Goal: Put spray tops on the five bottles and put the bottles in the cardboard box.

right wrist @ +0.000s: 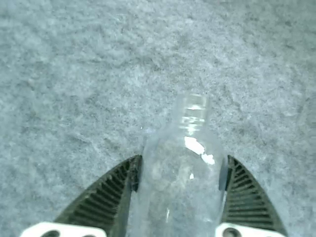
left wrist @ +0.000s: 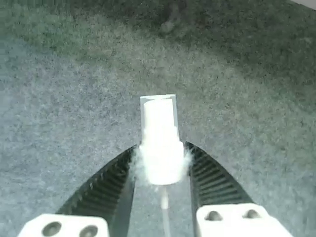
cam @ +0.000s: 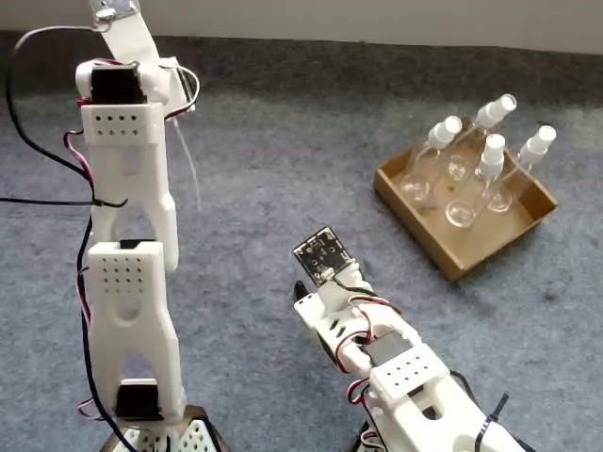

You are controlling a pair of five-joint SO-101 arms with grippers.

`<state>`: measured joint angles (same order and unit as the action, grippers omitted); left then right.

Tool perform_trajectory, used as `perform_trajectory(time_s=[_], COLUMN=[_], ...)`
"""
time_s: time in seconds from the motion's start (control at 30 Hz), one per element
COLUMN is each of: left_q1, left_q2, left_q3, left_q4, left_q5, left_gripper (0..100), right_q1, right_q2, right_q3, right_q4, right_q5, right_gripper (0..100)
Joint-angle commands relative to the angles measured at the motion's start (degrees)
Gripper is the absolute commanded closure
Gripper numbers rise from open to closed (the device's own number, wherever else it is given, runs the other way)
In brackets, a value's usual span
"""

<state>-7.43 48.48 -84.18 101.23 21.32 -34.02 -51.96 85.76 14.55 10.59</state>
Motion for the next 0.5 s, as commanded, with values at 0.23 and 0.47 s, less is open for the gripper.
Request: perform_trajectory(time_s=[0.23,0.47], left_q1=[4.35,4.26], left_q2=[-28.35,-45.23], left_q3=[33.89,50.86], left_q4=[-0.18,-0.26], left_q5=[-1.67,-1.85], left_gripper=[99,99], right_q1=[-0.75,-0.75], right_q2=[-1.80,-1.80], right_q3=[-0.22,-0.22], right_q4=[-1.63,-1.63], right_q5=[0.70,0.70], right_gripper=[79.6,79.6])
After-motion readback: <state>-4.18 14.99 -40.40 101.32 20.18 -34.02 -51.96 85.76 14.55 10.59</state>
